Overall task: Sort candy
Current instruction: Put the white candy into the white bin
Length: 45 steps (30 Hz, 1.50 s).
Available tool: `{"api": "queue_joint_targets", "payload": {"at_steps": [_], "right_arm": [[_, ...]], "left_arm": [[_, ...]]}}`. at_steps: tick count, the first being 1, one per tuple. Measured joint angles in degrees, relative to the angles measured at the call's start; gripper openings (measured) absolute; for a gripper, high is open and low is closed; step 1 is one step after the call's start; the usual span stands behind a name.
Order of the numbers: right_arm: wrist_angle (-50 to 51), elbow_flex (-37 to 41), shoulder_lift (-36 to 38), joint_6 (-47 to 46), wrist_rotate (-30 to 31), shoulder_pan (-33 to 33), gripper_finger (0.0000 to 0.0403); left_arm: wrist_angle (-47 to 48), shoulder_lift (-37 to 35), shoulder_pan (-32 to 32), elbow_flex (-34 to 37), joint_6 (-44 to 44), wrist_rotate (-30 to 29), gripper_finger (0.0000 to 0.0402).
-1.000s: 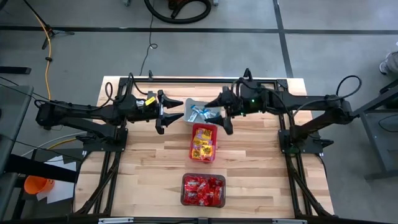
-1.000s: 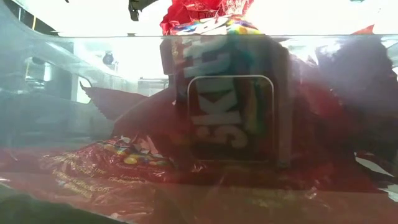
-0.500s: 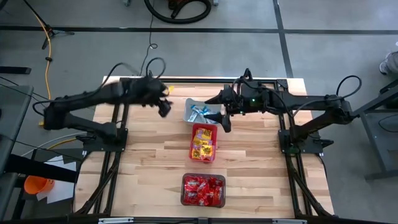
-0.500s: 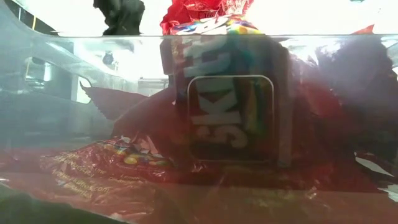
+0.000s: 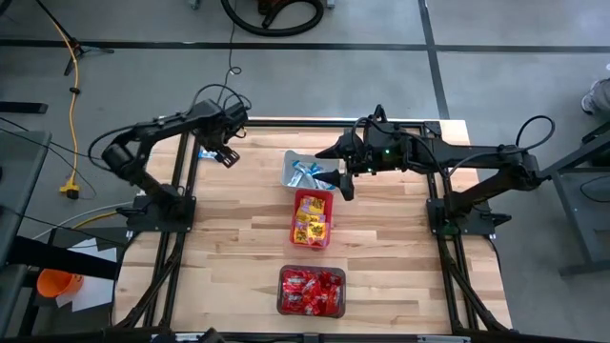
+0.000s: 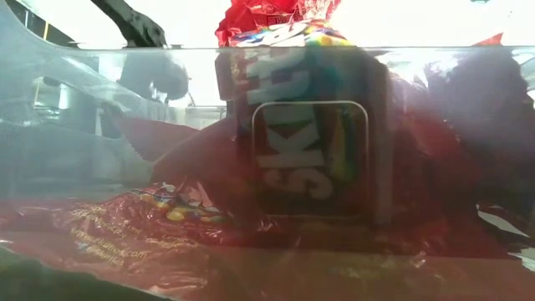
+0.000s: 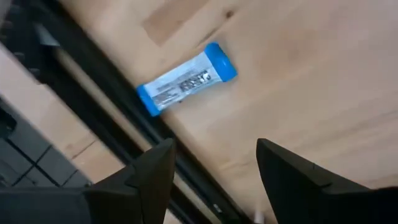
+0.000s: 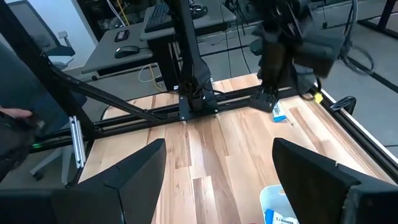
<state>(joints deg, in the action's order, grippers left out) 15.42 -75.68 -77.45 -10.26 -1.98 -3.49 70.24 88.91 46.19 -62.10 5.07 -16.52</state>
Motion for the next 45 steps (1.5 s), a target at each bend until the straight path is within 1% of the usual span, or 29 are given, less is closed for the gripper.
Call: {"api": "queue_joint_targets", "payload": {"at_steps": [4,12,14,17,24,28,30,32,34,37,38,41,43,45], "right_arm": [[0.02,0.00,0.00,-0.01,0.00,0.00,0.0288],[0.34,0.00,0.00,-1.16,0.02,0.00,0.0288],[0.77,0.02,0.00,-1.76,0.02,0.00,0.0288],[1.73,0.02,0.00,-2.53,0.04,0.15,0.0288],[2.12,0.04,0.00,-3.87,0.04,0.15,0.0288],[2.14,0.04,0.00,-4.39,0.04,0.15,0.0288],[2.16,0.04,0.00,-4.47,0.04,0.15,0.0288],[2.16,0.04,-0.01,-4.33,0.04,0.15,0.0288],[2.16,0.04,-0.02,-4.30,0.04,0.15,0.0288],[2.16,0.04,-0.02,-3.57,0.04,0.15,0.0288],[2.16,0.04,-0.02,-3.23,0.07,0.15,0.0288],[2.16,0.04,-0.02,-3.21,0.07,0.15,0.0288],[2.16,0.04,-0.02,-2.81,0.07,0.15,0.0288],[2.16,0.04,-0.04,-2.33,0.09,0.15,0.0288]], "left_arm": [[-3.10,4.69,1.14,1.48,-4.63,1.41,0.0209],[-5.91,13.19,1.17,1.41,-14.84,-1.28,0.0209],[-5.80,15.45,1.13,1.43,-17.58,-4.20,0.0209],[-5.72,18.43,1.17,1.43,-18.16,-10.97,0.0209],[-7.30,22.85,1.07,1.27,-22.55,-11.72,0.0209],[-7.53,24.07,0.69,1.13,-28.00,-12.58,0.0205],[-7.57,24.19,0.14,1.17,-31.17,-12.54,0.0191],[-7.42,24.26,-0.29,1.21,-33.12,-12.52,0.0163],[-7.20,24.34,-0.98,1.26,-34.01,-12.61,0.0117],[-5.97,24.35,-1.86,1.22,-34.19,-11.80,0.0033],[-5.15,24.37,-2.06,0.99,-34.08,-10.95,0.0018],[-2.04,24.41,-2.38,-0.62,-33.77,-6.31,0.0015],[-0.01,23.40,-2.40,-2.15,-32.40,-1.61,0.0007],[-0.40,20.70,-2.33,-3.59,-29.61,4.22,0.0002]]}}
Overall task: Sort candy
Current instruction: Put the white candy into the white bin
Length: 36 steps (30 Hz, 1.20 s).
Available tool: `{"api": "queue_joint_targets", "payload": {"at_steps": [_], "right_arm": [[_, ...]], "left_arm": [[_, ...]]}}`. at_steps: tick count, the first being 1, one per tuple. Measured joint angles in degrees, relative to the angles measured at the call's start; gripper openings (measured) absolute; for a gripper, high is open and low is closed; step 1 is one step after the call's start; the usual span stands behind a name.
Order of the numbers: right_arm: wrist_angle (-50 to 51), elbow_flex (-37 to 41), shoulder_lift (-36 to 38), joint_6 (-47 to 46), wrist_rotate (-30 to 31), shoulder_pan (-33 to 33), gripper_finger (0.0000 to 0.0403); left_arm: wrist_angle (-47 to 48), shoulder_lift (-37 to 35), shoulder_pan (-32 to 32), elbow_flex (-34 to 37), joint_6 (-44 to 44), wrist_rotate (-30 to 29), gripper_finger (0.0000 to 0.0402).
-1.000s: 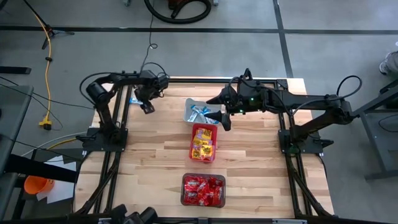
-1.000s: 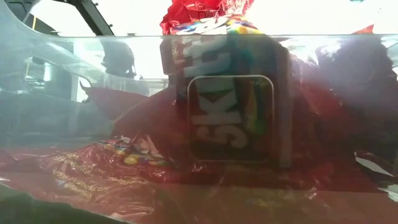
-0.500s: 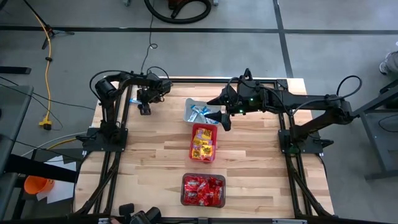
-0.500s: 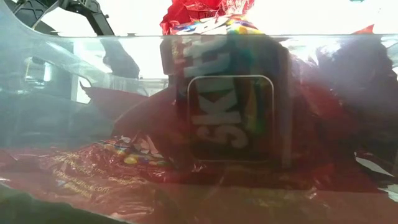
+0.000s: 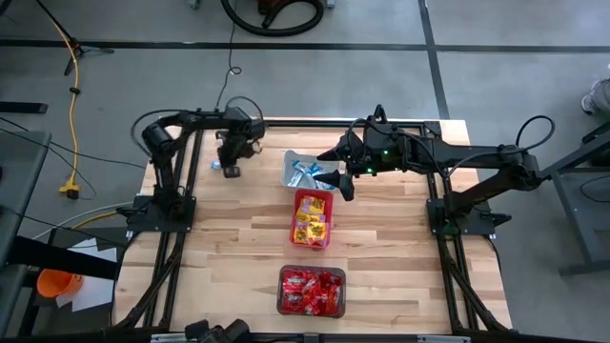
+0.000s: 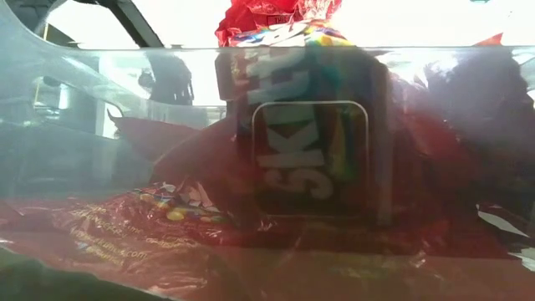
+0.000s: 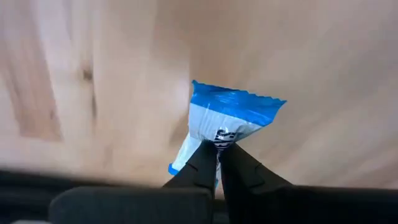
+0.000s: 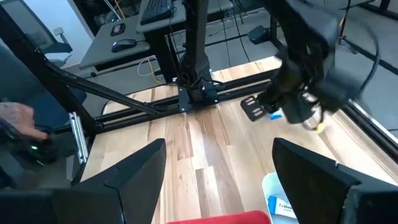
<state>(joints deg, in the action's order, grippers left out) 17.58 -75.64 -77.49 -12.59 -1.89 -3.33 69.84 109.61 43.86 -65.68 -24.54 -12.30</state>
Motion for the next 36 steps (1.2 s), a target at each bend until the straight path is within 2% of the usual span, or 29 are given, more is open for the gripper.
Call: {"api": "queue_joint_targets", "payload": {"at_steps": [3,7,9,12,17,20,23,27,36], "right_arm": [[-0.04,0.00,0.00,0.21,0.00,0.00,0.0288],[-0.03,0.00,-0.02,0.21,0.00,0.00,0.0288],[-0.02,0.00,-0.02,0.21,0.00,0.00,0.0288],[-0.01,0.00,-0.02,0.21,-0.01,0.00,0.0288],[1.41,0.00,-0.02,0.70,-0.28,0.01,0.0288],[3.07,0.00,-0.02,0.71,-0.78,0.12,0.0288],[3.16,0.00,-0.02,0.97,-1.62,0.60,0.0288],[3.60,0.00,0.23,0.89,-1.64,2.25,0.0288],[5.39,2.33,4.61,0.26,7.07,7.65,0.0288]], "left_arm": [[-4.83,-6.93,0.34,-0.27,4.53,11.18,0.0001],[-16.90,-20.10,-1.24,2.74,12.01,24.60,0.0000],[-24.02,-26.75,-3.45,5.37,14.93,28.42,0.0000],[-34.82,-36.66,-8.49,10.51,17.86,30.88,0.0000],[-59.49,-50.67,-21.49,21.73,26.95,29.16,0.0000],[-75.42,-55.65,-29.62,27.61,31.64,24.28,0.0000],[-86.53,-56.99,-36.83,30.31,30.95,17.56,0.0000],[-91.64,-55.59,-42.40,30.35,27.95,10.17,0.0000],[-94.15,-51.62,-44.77,29.41,29.02,9.19,0.0000]]}}
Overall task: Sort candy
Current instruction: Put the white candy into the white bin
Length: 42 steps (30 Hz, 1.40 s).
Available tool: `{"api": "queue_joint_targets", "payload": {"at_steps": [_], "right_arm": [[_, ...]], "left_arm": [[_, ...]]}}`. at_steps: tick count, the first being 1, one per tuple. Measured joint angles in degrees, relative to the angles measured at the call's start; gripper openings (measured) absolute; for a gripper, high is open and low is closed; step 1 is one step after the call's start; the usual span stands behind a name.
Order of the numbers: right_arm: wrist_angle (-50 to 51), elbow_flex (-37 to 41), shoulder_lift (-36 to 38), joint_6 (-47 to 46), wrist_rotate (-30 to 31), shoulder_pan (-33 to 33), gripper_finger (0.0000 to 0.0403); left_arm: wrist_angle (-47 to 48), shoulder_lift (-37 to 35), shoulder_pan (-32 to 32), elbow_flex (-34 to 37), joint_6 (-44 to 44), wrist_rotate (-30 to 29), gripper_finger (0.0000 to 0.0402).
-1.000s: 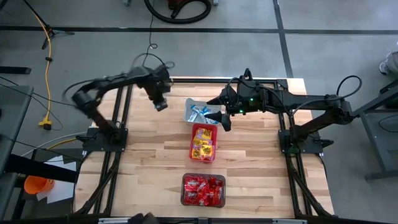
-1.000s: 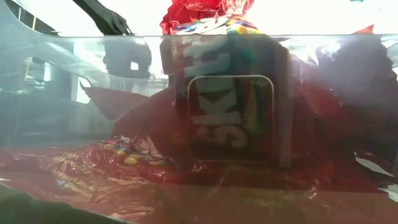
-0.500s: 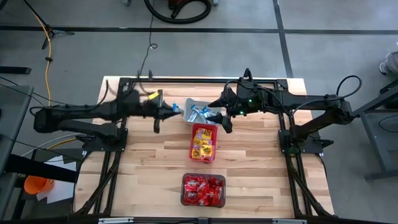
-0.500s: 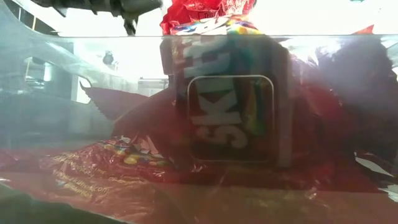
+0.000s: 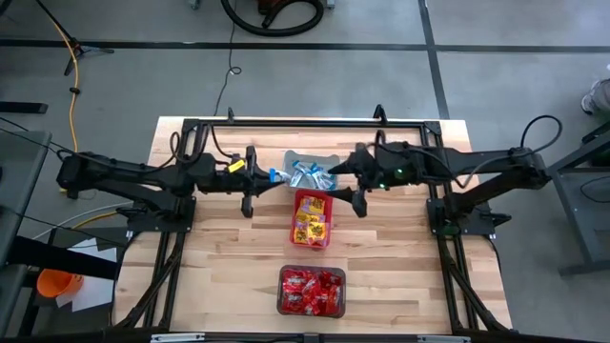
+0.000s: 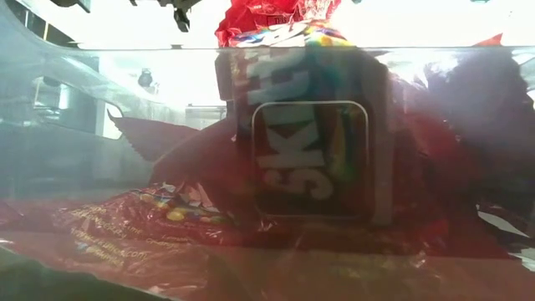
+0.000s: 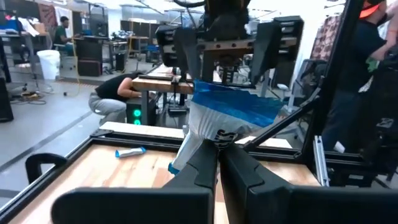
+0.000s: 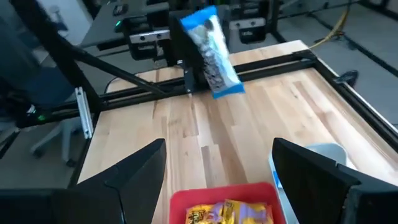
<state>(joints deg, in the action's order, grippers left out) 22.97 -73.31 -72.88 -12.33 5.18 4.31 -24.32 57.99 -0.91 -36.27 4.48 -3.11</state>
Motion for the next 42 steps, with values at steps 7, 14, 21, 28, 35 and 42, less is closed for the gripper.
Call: {"api": "queue_joint_targets", "payload": {"at_steps": [7,14,21,28,35,42], "right_arm": [[-12.76,11.95,6.87,-5.33,7.01,3.28,0.0288],[-24.62,17.24,7.69,-6.96,6.85,3.35,0.0288],[-24.56,17.24,7.71,-6.83,6.75,3.35,0.0288],[-24.53,17.24,7.74,-6.91,6.31,3.35,0.0288],[-24.53,17.24,7.85,-7.02,6.26,3.35,0.0288],[-23.71,17.24,10.97,-6.14,6.36,2.78,0.0288]], "left_arm": [[-1.05,2.34,-0.06,-1.49,-1.06,1.71,0.0000],[-2.64,3.96,-0.06,-1.49,-0.99,2.69,0.0000],[-2.58,4.00,-0.06,-1.49,-0.21,2.67,0.0000],[11.37,9.12,1.09,-7.15,-0.72,-5.09,0.0000],[21.87,19.90,7.65,-17.98,-3.13,-5.27,0.0000],[29.48,27.64,11.71,-20.57,-3.22,-5.04,0.0035]]}}
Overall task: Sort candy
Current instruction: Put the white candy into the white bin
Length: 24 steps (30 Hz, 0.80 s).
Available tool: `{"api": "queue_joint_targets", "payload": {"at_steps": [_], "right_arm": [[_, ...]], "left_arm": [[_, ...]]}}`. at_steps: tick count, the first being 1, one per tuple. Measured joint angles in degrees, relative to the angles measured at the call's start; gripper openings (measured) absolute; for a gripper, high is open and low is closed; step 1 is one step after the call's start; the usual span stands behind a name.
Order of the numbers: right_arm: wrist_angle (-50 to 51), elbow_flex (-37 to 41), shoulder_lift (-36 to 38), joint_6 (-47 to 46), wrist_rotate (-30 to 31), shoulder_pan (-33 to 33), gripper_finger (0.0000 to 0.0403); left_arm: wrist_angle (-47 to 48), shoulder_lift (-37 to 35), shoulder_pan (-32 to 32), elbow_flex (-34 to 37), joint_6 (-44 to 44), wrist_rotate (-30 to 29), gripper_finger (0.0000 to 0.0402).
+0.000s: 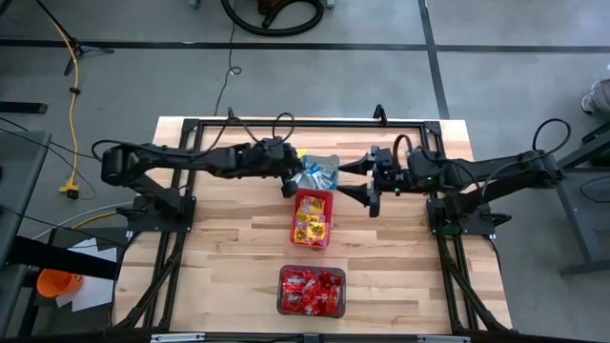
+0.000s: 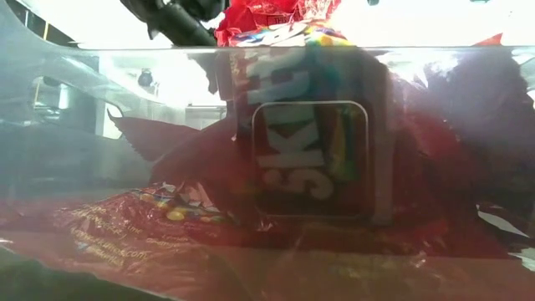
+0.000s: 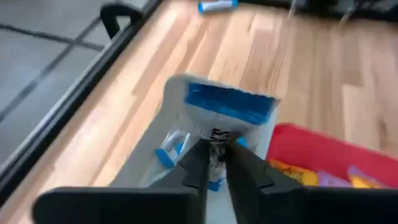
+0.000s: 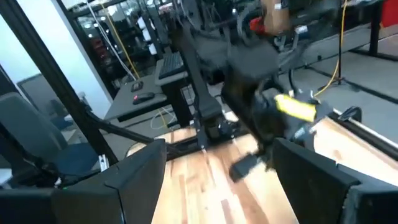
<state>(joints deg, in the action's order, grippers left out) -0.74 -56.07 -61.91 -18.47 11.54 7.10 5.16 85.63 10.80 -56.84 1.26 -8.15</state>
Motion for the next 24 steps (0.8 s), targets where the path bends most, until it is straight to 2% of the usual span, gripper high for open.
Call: {"api": "queue_joint_targets", "payload": {"at_steps": [6,10,12,15,19,24], "right_arm": [[1.06,0.00,3.56,0.95,1.24,-0.36,0.0288],[2.55,0.00,5.36,0.95,2.04,-0.35,0.0288],[3.06,0.00,5.89,0.95,2.09,-0.35,0.0288],[3.23,0.00,6.12,0.95,2.11,-0.35,0.0288],[3.11,0.00,6.04,1.61,2.23,-0.38,0.0288],[2.94,0.00,5.70,3.07,2.24,-0.38,0.0288]], "left_arm": [[0.26,2.81,0.82,-0.08,0.97,1.00,0.0131],[-0.03,2.04,0.82,-0.07,4.79,1.20,0.0194],[-0.16,0.29,0.84,-0.16,6.46,3.15,0.0217],[-1.02,-4.22,0.86,-1.34,8.07,10.45,0.0235],[-6.99,-12.00,-0.36,-1.05,9.22,18.99,0.0238],[-16.01,-19.99,-5.17,0.87,9.18,19.85,0.0239]]}}
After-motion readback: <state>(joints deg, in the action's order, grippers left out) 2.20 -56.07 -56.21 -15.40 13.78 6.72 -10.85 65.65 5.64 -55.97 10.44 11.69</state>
